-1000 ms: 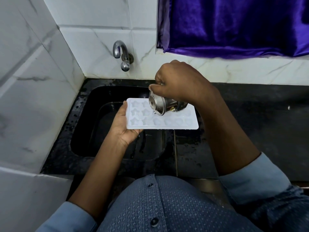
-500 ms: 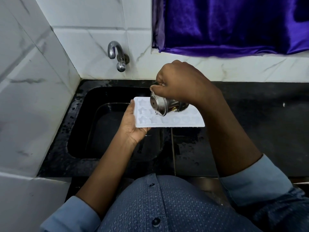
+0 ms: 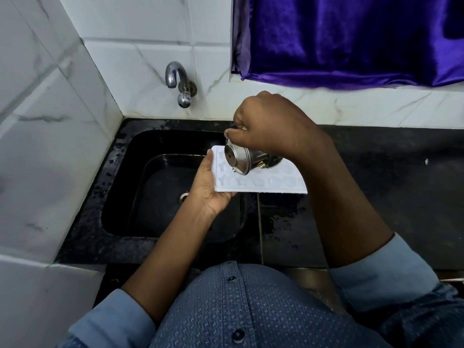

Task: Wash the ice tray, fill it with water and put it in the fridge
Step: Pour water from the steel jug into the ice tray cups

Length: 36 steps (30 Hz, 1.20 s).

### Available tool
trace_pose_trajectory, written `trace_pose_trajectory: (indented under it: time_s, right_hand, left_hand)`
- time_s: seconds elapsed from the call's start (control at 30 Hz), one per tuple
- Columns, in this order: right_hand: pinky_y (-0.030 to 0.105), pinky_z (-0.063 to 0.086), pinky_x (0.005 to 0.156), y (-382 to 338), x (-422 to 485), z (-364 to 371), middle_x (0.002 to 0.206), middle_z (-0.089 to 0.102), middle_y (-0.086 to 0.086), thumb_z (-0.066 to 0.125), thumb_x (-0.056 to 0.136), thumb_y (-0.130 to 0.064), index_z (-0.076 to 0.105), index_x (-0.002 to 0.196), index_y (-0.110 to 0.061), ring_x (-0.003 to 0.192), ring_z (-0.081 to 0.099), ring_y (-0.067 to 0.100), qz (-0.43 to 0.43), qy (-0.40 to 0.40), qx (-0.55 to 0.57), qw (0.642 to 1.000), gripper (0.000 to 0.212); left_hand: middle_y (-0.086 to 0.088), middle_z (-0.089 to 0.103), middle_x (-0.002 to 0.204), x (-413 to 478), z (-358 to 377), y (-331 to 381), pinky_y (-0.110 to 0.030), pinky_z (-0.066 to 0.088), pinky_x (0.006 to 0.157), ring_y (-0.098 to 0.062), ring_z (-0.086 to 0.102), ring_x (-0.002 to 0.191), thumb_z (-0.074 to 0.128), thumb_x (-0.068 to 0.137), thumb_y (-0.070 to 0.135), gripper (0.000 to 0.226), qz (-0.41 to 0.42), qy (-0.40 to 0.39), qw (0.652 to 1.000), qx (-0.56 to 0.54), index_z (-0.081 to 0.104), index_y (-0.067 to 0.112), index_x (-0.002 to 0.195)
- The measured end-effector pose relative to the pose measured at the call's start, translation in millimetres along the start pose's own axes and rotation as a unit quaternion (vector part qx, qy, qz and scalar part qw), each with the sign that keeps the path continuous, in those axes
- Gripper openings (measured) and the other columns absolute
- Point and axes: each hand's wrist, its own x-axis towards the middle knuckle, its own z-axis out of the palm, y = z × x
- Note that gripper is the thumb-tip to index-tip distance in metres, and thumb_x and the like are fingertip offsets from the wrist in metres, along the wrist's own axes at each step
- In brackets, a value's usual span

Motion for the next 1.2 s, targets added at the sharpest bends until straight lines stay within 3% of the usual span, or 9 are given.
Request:
trace_pose_trajectory:
  time_s: [0.17, 0.27, 0.37, 0.7, 0.93, 1.03, 1.13, 1.2]
  right_hand:
    - [0.03, 0.021, 0.052, -0.2, 2.7, -0.6, 0.062, 0.044, 0.003, 0.062, 0.091, -0.04, 0.045, 0.057, -0.017, 0.062, 0.05, 0.027, -0.001, 0.002, -0.002, 1.0, 0.044]
    - [0.029, 0.022, 0.052, -0.6, 4.2, -0.3, 0.062, 0.045, 0.003, 0.062, 0.091, -0.04, 0.047, 0.058, -0.017, 0.061, 0.048, 0.024, -0.001, 0.003, -0.007, 1.0, 0.043]
    - [0.029, 0.023, 0.052, -0.7, 5.3, -0.9, 0.062, 0.046, 0.004, 0.062, 0.091, -0.04, 0.049, 0.059, -0.015, 0.061, 0.05, 0.026, -0.002, 0.006, -0.009, 1.0, 0.043]
    - [0.029, 0.024, 0.052, -4.5, 10.4, -2.3, 0.058, 0.047, 0.003, 0.064, 0.09, -0.04, 0.046, 0.056, -0.017, 0.056, 0.049, 0.022, -0.01, 0.002, -0.028, 1.0, 0.045]
    - [0.029, 0.023, 0.051, -7.2, 11.5, -2.7, 0.057, 0.045, 0.004, 0.063, 0.09, -0.039, 0.043, 0.055, -0.017, 0.058, 0.048, 0.026, -0.012, -0.002, -0.027, 1.0, 0.046]
    - [0.03, 0.024, 0.051, -5.5, 9.8, -2.9, 0.058, 0.047, 0.005, 0.063, 0.09, -0.038, 0.045, 0.056, -0.015, 0.059, 0.05, 0.027, -0.01, -0.003, -0.022, 1.0, 0.045]
    - [0.031, 0.025, 0.051, -2.9, 6.9, -2.4, 0.058, 0.046, 0.005, 0.064, 0.09, -0.037, 0.044, 0.056, -0.015, 0.058, 0.05, 0.028, -0.006, -0.005, -0.019, 1.0, 0.045]
    - [0.031, 0.024, 0.051, -1.2, 5.0, -1.4, 0.057, 0.046, 0.005, 0.064, 0.09, -0.037, 0.044, 0.056, -0.015, 0.058, 0.05, 0.027, -0.004, -0.006, -0.02, 1.0, 0.045]
  left_hand:
    - [-0.019, 0.068, 0.142, -1.8, 4.3, -1.6, -0.061, 0.041, 0.12, -0.039, 0.061, 0.137, 0.046, 0.108, 0.057, 0.057, -0.002, -0.003, 1.0, 0.004, 0.07, 0.013, 0.134]
    - [-0.02, 0.064, 0.146, -3.0, 7.2, -2.6, -0.061, 0.043, 0.118, -0.04, 0.059, 0.139, 0.045, 0.108, 0.057, 0.062, 0.0, -0.008, 1.0, 0.001, 0.061, 0.012, 0.147]
    - [-0.021, 0.059, 0.152, -4.4, 10.7, -3.4, -0.062, 0.036, 0.123, -0.041, 0.053, 0.144, 0.044, 0.109, 0.056, 0.065, 0.002, -0.009, 1.0, -0.002, 0.054, 0.01, 0.154]
    - [-0.019, 0.05, 0.16, -2.8, 10.7, 0.1, -0.062, 0.032, 0.125, -0.038, 0.044, 0.152, 0.047, 0.108, 0.053, 0.065, 0.014, 0.004, 1.0, -0.018, 0.049, 0.012, 0.158]
    - [-0.019, 0.052, 0.159, -4.3, 8.2, 1.6, -0.062, 0.034, 0.124, -0.039, 0.047, 0.149, 0.047, 0.108, 0.054, 0.064, 0.002, -0.007, 1.0, -0.023, 0.051, 0.012, 0.157]
    - [-0.019, 0.056, 0.156, -2.3, 4.8, 2.7, -0.061, 0.035, 0.124, -0.039, 0.05, 0.147, 0.048, 0.108, 0.054, 0.06, -0.005, -0.005, 1.0, -0.017, 0.061, 0.012, 0.148]
    - [-0.019, 0.067, 0.143, -0.2, -1.3, 3.9, -0.059, 0.043, 0.119, -0.036, 0.064, 0.134, 0.049, 0.107, 0.054, 0.055, -0.017, 0.008, 1.0, -0.019, 0.081, 0.011, 0.117]
    - [-0.018, 0.068, 0.14, -0.4, -3.9, 4.3, -0.058, 0.042, 0.12, -0.035, 0.068, 0.124, 0.049, 0.107, 0.053, 0.054, -0.016, 0.017, 0.999, -0.022, 0.079, 0.01, 0.116]
